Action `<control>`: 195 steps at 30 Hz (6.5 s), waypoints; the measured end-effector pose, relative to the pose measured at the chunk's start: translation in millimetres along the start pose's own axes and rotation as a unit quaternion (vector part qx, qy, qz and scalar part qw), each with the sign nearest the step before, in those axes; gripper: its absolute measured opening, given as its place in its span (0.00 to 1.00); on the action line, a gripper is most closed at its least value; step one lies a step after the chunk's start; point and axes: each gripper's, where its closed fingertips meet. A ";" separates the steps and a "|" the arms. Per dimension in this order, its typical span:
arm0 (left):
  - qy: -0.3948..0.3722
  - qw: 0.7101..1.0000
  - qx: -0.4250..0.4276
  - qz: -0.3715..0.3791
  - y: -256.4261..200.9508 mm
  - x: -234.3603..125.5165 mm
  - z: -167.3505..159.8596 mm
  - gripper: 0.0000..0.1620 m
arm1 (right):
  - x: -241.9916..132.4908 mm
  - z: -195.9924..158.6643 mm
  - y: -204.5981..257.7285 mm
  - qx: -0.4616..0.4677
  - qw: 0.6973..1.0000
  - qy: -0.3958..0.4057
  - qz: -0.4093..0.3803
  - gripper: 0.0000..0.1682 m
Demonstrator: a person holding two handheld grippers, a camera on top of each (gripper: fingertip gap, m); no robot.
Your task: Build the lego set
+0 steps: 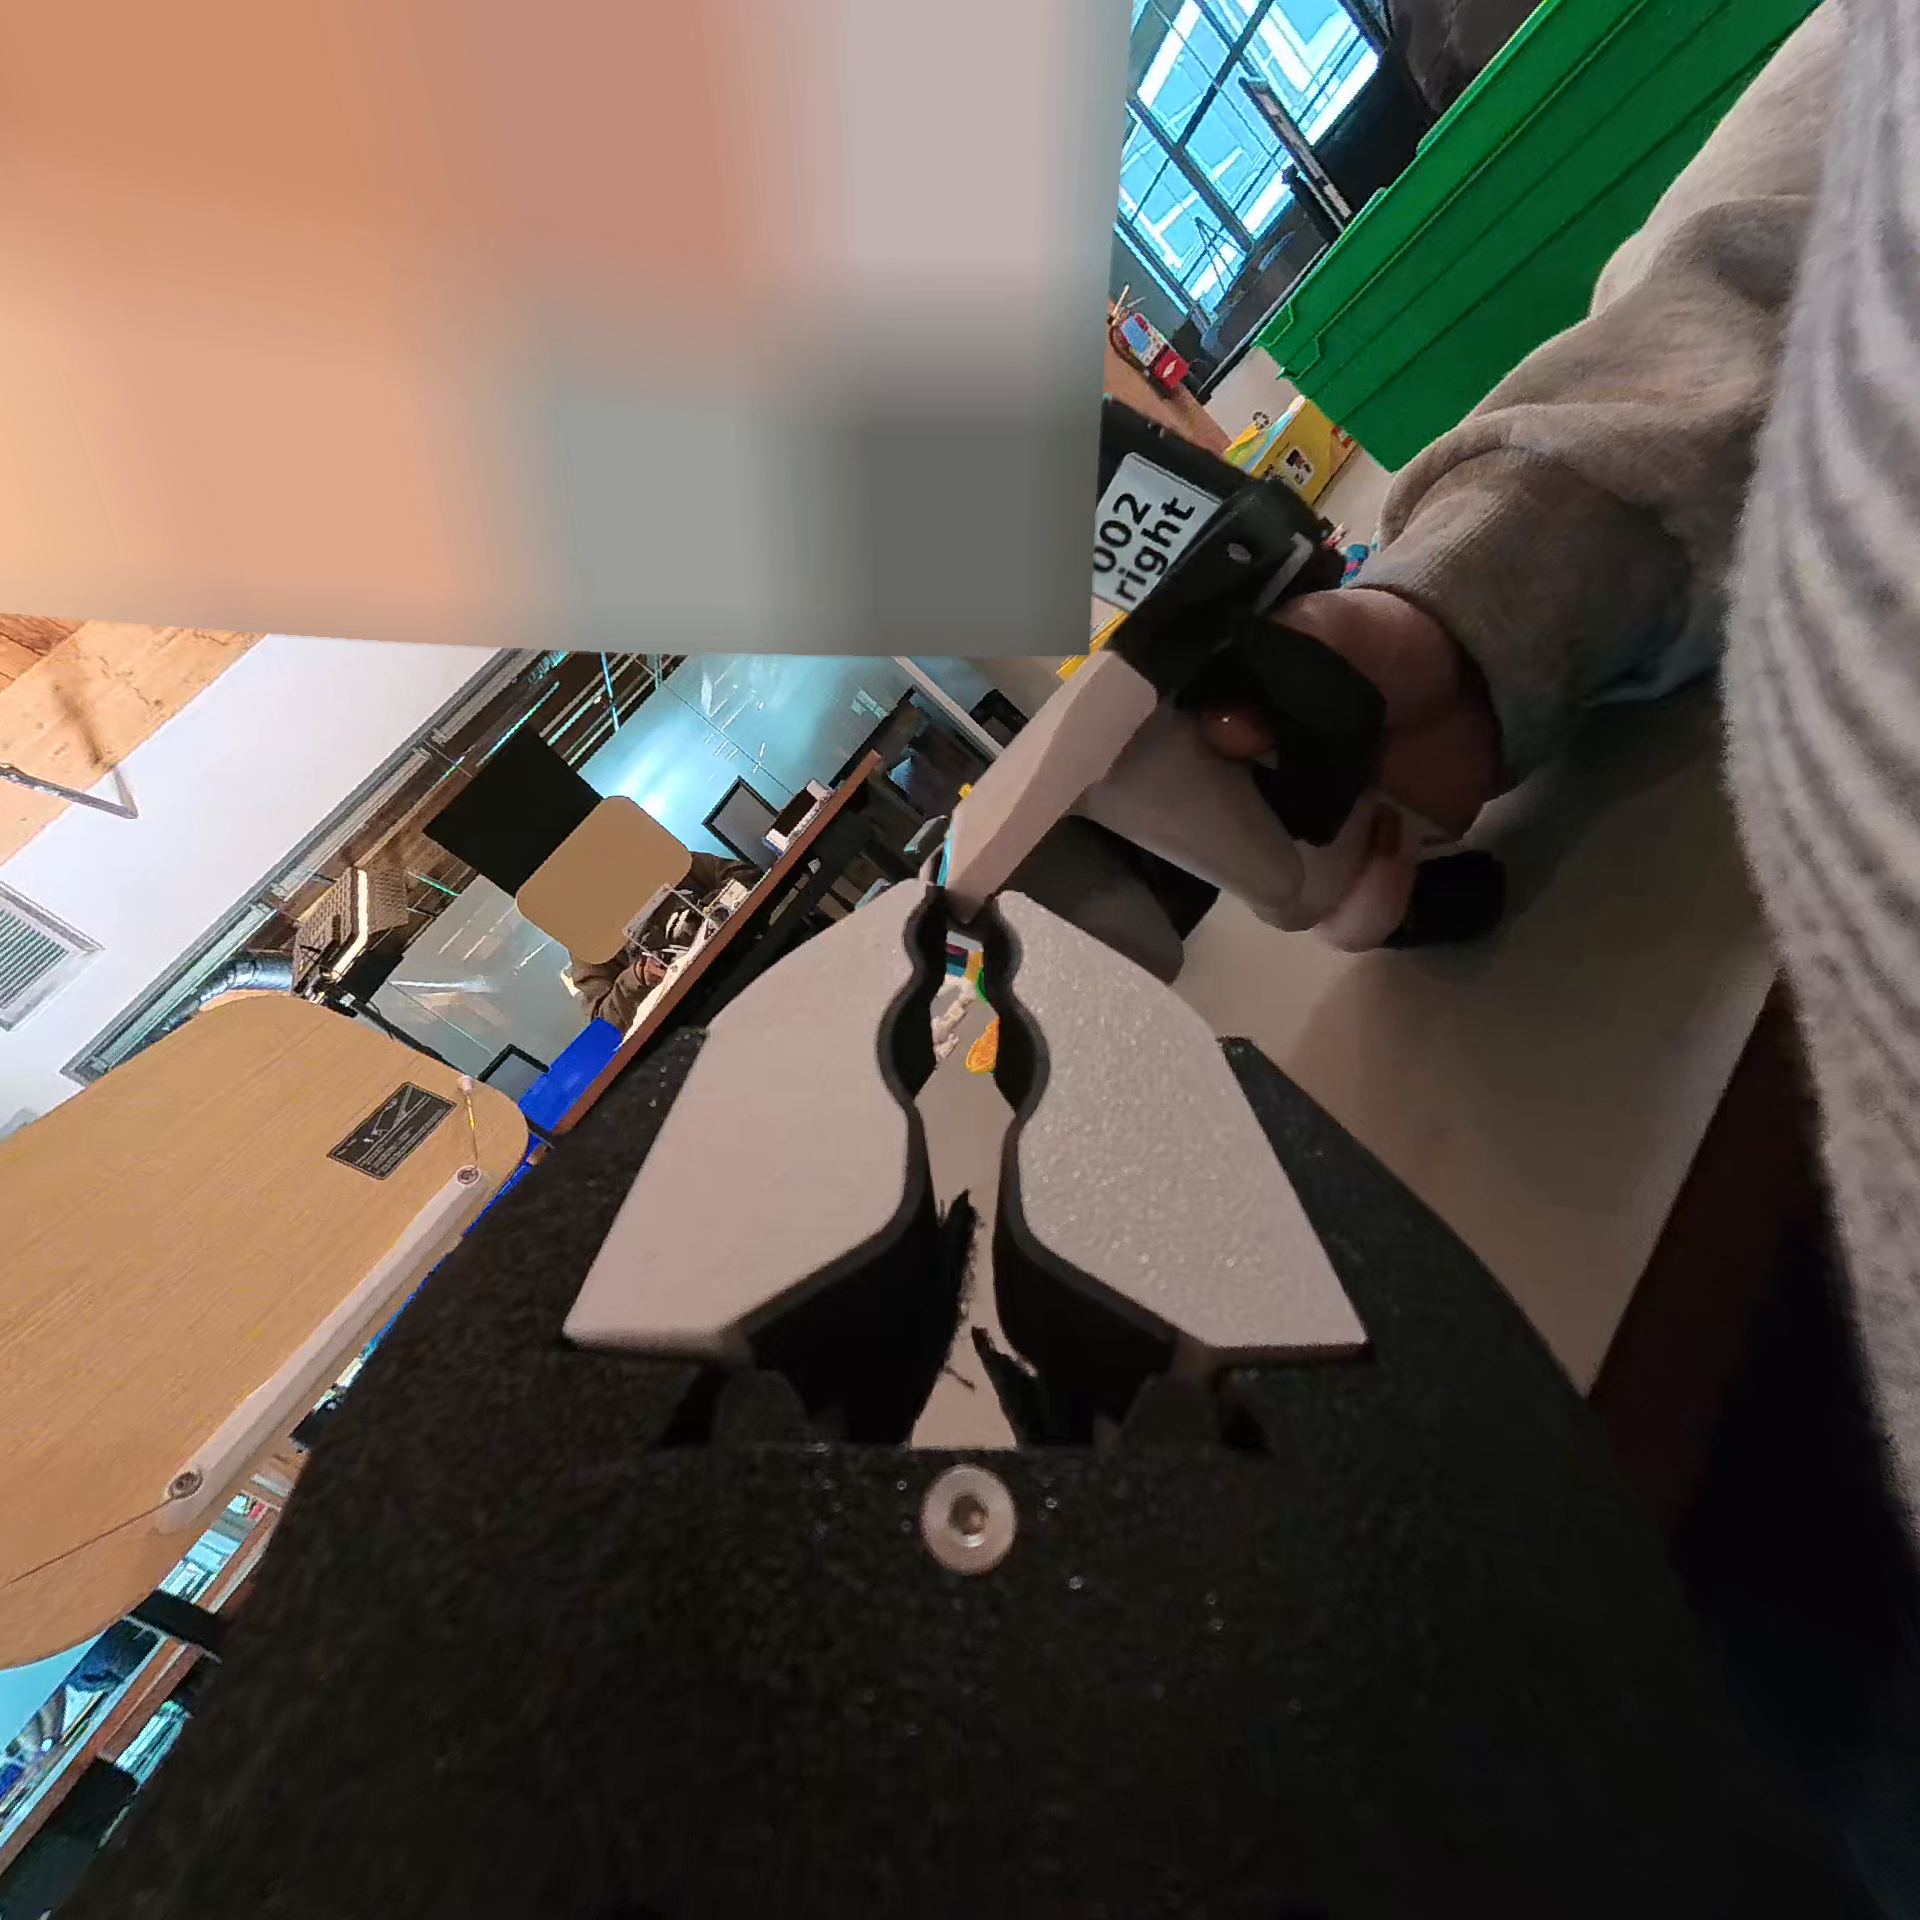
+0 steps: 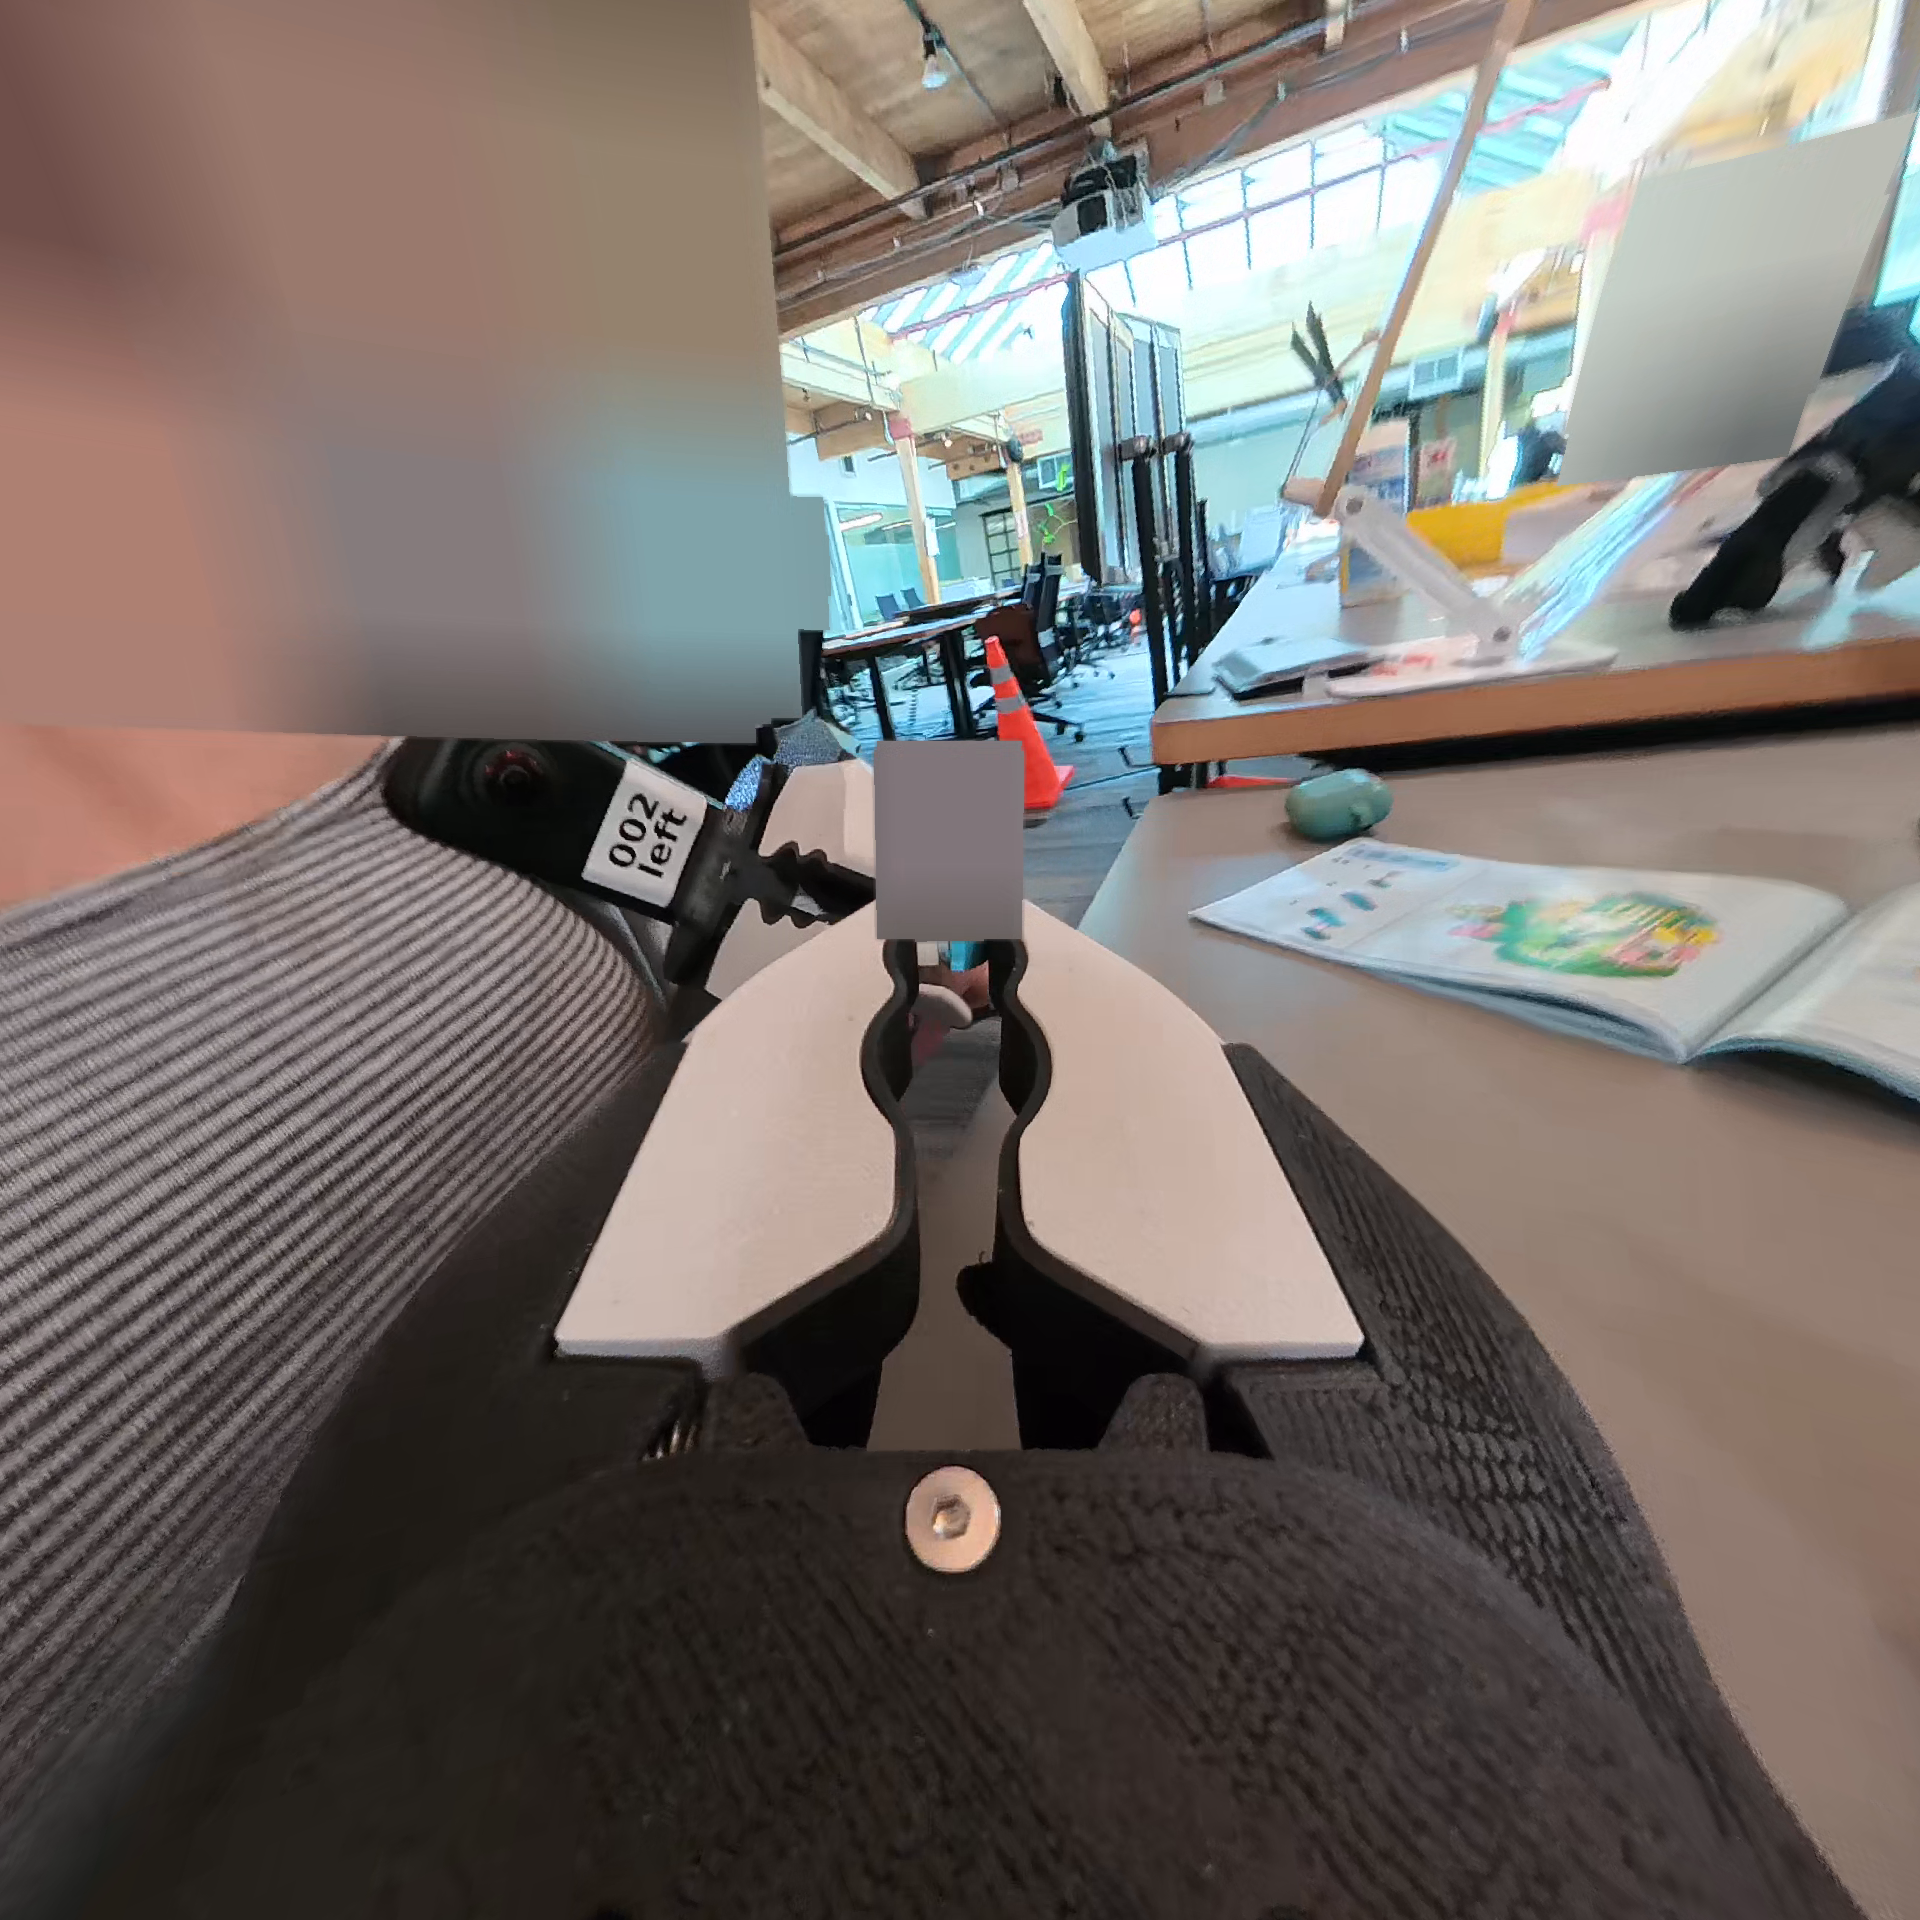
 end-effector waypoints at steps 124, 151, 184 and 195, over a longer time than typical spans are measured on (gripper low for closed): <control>0.078 0.924 -0.320 -0.193 -19.2 -6.1 -20.2 0.06 | -17.8 -23.0 -2.6 -0.258 0.948 0.181 -0.038 0.06; 0.074 0.917 -0.335 -0.204 -21.4 -6.0 -16.3 0.11 | -15.6 -24.2 -1.0 -0.242 0.954 0.175 -0.032 0.05; 0.111 0.722 -0.627 -0.271 -15.5 -1.7 -12.7 0.08 | -16.1 -9.7 -10.6 -0.380 0.901 0.185 -0.100 0.05; 0.082 0.678 -0.678 -0.272 -8.9 0.2 -6.5 0.04 | -13.3 -0.4 -8.9 -0.393 0.899 0.152 -0.118 0.05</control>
Point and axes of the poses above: each gripper's, where its closed fingertips meet, x out along the fingers, z out of its top, y = z × x across the jaws, and after that the axes turned 11 degrees about z, right-handed
